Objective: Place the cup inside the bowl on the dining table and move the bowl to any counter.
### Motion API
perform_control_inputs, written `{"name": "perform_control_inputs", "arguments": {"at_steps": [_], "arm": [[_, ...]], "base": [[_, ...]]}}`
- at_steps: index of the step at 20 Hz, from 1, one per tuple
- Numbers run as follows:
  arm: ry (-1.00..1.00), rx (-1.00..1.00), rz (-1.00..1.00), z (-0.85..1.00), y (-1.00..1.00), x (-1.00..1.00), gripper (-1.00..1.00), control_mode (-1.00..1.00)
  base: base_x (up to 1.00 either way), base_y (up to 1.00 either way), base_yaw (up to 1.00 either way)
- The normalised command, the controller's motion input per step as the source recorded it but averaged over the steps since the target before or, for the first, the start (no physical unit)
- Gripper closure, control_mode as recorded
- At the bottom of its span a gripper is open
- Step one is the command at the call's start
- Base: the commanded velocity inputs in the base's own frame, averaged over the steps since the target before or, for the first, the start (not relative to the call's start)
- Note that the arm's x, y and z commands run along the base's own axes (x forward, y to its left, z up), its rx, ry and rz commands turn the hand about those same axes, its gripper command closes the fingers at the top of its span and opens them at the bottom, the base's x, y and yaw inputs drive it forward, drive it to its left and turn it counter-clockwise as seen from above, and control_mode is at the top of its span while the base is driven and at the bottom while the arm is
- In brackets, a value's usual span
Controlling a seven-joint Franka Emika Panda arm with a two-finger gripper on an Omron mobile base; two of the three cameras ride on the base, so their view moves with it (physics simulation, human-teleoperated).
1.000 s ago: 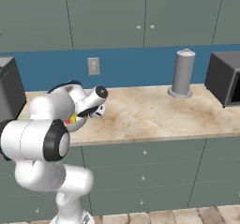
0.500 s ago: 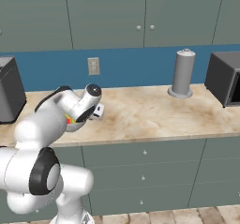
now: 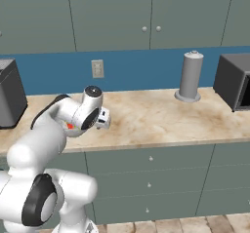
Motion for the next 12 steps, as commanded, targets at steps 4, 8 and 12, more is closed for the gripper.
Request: {"name": "perform_control_inputs", "arguments": {"at_steps": [4, 8, 12], "arm": [[0.01, -0.08, 0.0, 0.04, -0.08, -0.41, -1.0, -1.0], [0.0, -0.06, 0.0, 0.05, 0.0, -0.37, -1.0, -1.0], [0.0, -0.05, 0.0, 0.04, 0.0, -0.42, -1.0, -1.0]], "base": [[0.0, 0.0, 0.0], [0.0, 0.0, 0.0], [0.0, 0.0, 0.0]]}}
